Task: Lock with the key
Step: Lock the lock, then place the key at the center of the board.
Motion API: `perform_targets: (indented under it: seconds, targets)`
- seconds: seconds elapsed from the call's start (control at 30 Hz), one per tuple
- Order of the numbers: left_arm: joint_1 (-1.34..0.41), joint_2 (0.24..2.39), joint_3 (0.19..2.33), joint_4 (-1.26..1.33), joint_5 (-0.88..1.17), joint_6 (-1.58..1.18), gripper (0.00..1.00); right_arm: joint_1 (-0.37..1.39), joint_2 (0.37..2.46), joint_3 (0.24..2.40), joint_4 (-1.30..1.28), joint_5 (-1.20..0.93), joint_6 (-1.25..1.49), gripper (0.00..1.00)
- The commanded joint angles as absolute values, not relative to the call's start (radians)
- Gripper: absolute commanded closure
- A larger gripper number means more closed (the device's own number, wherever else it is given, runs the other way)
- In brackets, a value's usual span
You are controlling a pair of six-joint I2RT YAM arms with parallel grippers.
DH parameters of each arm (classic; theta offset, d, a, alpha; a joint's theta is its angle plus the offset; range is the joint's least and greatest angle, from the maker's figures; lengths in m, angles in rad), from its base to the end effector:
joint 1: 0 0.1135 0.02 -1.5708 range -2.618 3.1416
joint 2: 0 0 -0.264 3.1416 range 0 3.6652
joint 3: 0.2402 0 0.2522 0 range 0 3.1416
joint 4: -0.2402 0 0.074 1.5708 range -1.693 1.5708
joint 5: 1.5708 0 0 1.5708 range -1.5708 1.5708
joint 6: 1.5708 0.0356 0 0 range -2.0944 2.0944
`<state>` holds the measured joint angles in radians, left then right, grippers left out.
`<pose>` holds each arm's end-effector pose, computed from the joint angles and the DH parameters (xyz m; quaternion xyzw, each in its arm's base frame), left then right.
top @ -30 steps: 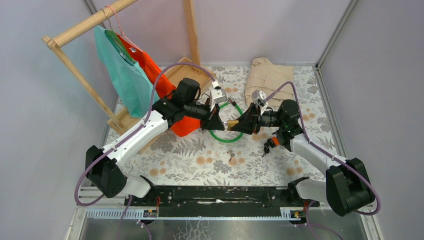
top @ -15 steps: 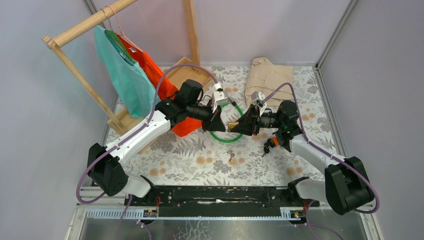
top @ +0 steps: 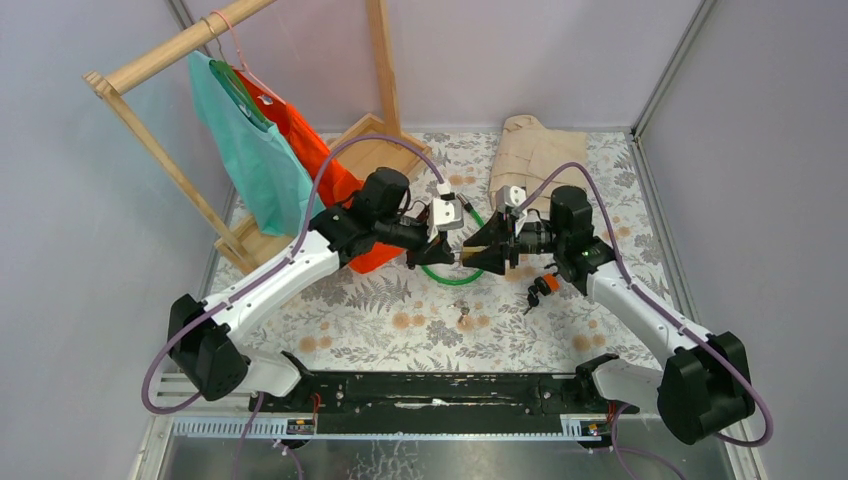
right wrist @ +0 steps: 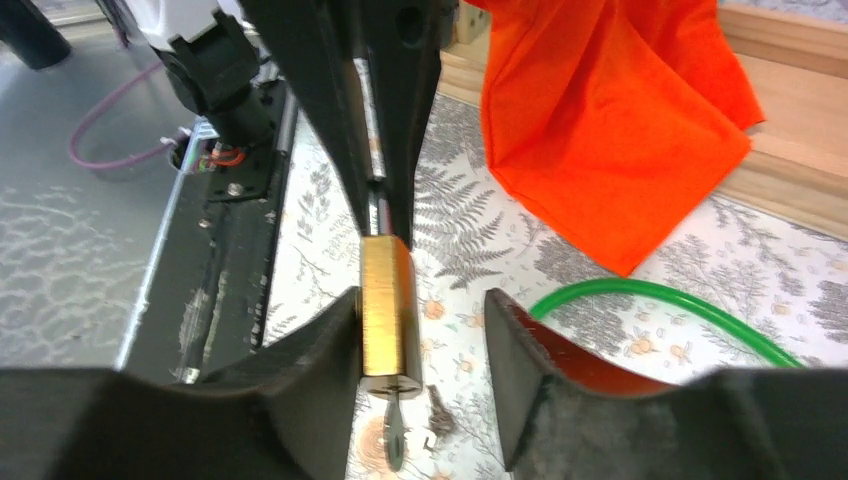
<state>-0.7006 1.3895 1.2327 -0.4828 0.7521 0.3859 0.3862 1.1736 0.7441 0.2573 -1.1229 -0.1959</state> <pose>0.2167 -0.2145 0.3345 0.5708 0.6262 -0.3895 0.3610 0.2229 0.1253 0.2942 -0.5142 0.5222 0.4574 0.5037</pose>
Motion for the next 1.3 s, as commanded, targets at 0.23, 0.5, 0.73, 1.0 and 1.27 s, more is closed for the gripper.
perform_targets:
  seconds: [0.23,0.5,0.73,1.0,1.27]
  targets:
    - [-0.714,1.308,1.226,-0.471,0.658,0.504,1.0,0.336,1.138,0.881,-0.124,-1.12,-0.553,0.29]
    - [-0.711,1.273,1.188,-0.451,0.619,0.499,1.0,0.336,1.184,0.944,-0.26,-1.125,-0.636,0.47]
    - [-0.71,1.297,1.19,-0.454,0.628,0.488,1.0,0.337,1.175,0.92,-0.18,-1.133,-0.553,0.68]
    - [-0.711,1.311,1.196,-0.454,0.619,0.472,1.0,0.336,1.174,0.903,-0.118,-1.099,-0.503,0.97]
    - [-0.686,1.296,1.186,-0.46,0.591,0.494,1.0,0.285,1.178,1.026,-0.418,-0.938,-0.758,1.0]
